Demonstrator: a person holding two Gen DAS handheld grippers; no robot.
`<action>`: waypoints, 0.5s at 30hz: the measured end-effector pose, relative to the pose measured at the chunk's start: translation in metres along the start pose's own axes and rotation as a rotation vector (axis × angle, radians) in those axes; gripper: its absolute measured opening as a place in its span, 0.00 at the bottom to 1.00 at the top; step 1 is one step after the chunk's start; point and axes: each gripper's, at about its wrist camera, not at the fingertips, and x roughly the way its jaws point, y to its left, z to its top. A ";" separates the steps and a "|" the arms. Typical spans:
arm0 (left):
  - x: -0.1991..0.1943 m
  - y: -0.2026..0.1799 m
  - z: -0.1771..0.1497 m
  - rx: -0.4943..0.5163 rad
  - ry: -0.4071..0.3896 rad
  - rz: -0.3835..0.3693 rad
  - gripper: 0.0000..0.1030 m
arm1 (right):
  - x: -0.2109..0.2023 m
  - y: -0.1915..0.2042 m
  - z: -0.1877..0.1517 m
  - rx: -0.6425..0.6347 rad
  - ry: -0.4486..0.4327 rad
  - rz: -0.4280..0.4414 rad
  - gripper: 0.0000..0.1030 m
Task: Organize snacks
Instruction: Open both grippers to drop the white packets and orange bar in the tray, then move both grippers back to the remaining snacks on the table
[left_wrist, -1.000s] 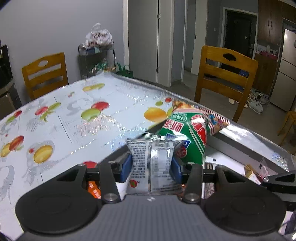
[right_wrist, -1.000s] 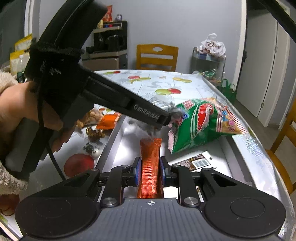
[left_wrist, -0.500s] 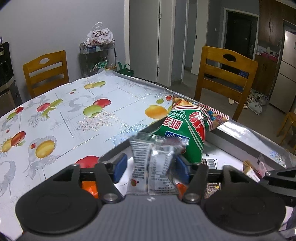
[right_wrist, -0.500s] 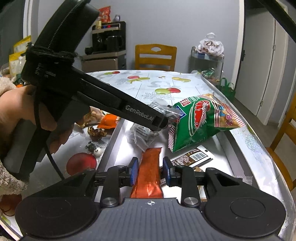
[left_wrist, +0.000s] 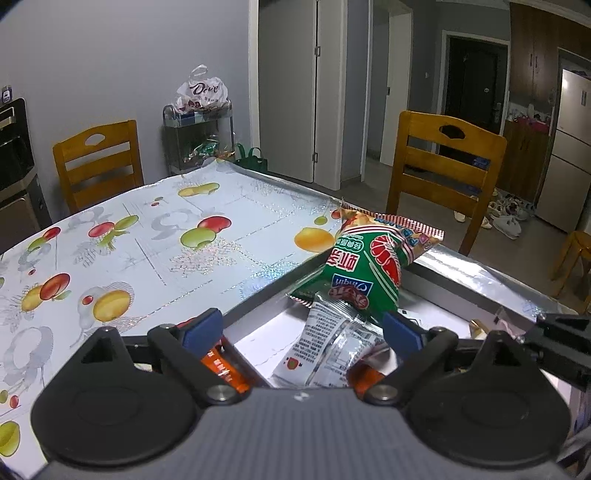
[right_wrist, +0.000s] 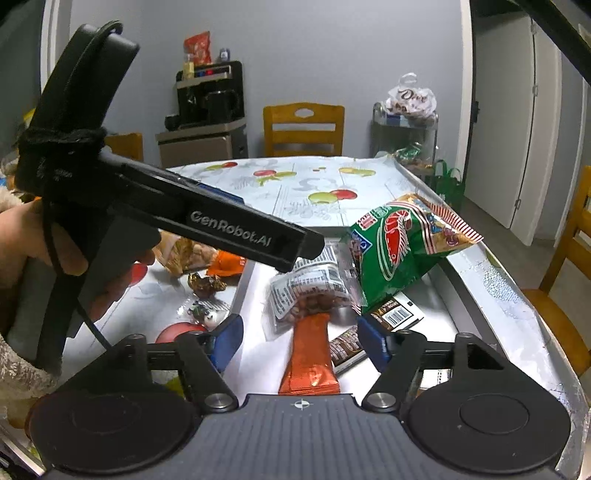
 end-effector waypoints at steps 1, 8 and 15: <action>-0.002 0.001 0.000 0.003 -0.001 -0.003 0.92 | -0.001 0.001 0.001 0.000 -0.003 -0.004 0.72; -0.021 0.010 -0.004 0.007 -0.024 -0.006 0.93 | -0.005 0.011 0.004 0.002 -0.011 -0.013 0.84; -0.050 0.045 -0.011 -0.023 -0.057 0.029 0.97 | -0.010 0.023 0.012 0.002 -0.034 -0.021 0.98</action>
